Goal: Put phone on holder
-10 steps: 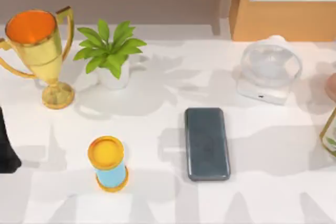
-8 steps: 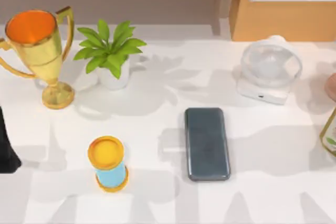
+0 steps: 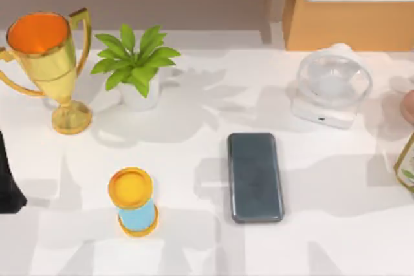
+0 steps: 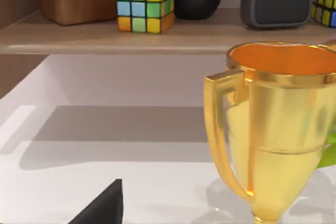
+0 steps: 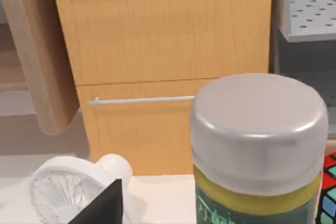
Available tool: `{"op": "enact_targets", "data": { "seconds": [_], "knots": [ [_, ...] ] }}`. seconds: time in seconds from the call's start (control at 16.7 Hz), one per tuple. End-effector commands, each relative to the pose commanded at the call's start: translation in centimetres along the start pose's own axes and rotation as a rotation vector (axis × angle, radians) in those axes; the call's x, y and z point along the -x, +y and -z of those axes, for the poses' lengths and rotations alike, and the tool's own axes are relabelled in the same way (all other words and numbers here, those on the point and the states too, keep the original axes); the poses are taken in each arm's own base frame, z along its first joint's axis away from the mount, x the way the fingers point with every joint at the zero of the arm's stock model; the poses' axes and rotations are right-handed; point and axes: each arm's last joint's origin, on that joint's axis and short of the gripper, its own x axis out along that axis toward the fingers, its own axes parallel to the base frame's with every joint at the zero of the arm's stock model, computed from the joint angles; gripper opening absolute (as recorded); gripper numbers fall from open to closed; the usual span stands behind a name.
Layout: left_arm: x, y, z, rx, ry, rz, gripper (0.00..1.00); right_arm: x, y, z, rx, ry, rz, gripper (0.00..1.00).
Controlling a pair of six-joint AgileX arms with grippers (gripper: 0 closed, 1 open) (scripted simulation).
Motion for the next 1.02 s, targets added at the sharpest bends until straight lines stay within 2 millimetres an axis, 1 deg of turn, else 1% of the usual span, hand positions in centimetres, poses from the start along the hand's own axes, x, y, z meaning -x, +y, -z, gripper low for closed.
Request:
{"op": "enact_targets", "data": {
  "seconds": [0.12,0.18,0.3,0.42,0.48,0.54,0.6,0.66,0.78,0.9,1.02],
  "knots": [
    [0.0,0.0,0.0,0.0,0.0,0.0,1.0,-0.9,1.0,-3.8,-0.035,0.069,-0.034,1.0],
    [0.0,0.0,0.0,0.0,0.0,0.0,1.0,-1.7,1.6,-5.6,-0.053,0.116,-0.052,1.0],
    [0.0,0.0,0.0,0.0,0.0,0.0,1.0,-4.1,3.1,-8.7,-0.087,0.234,-0.089,1.0],
    [0.0,0.0,0.0,0.0,0.0,0.0,1.0,-7.5,5.3,-10.7,-0.116,0.382,-0.119,1.0],
    [0.0,0.0,0.0,0.0,0.0,0.0,1.0,-9.4,6.6,-11.1,-0.126,0.465,-0.129,1.0],
    [0.0,0.0,0.0,0.0,0.0,0.0,1.0,-11.4,8.1,-11.1,-0.133,0.552,-0.135,1.0],
    [0.0,0.0,0.0,0.0,0.0,0.0,1.0,-13.4,9.6,-10.7,-0.135,0.643,-0.136,1.0],
    [0.0,0.0,0.0,0.0,0.0,0.0,1.0,-15.3,11.3,-9.9,-0.134,0.736,-0.132,1.0],
    [0.0,0.0,0.0,0.0,0.0,0.0,1.0,-18.5,14.6,-7.1,-0.117,0.922,-0.107,1.0],
    [0.0,0.0,0.0,0.0,0.0,0.0,1.0,-20.7,17.7,-3.6,-0.086,1.091,-0.066,1.0],
    [0.0,0.0,0.0,0.0,0.0,0.0,1.0,-21.9,20.3,0.1,-0.048,1.231,-0.017,1.0]
  ]
}}
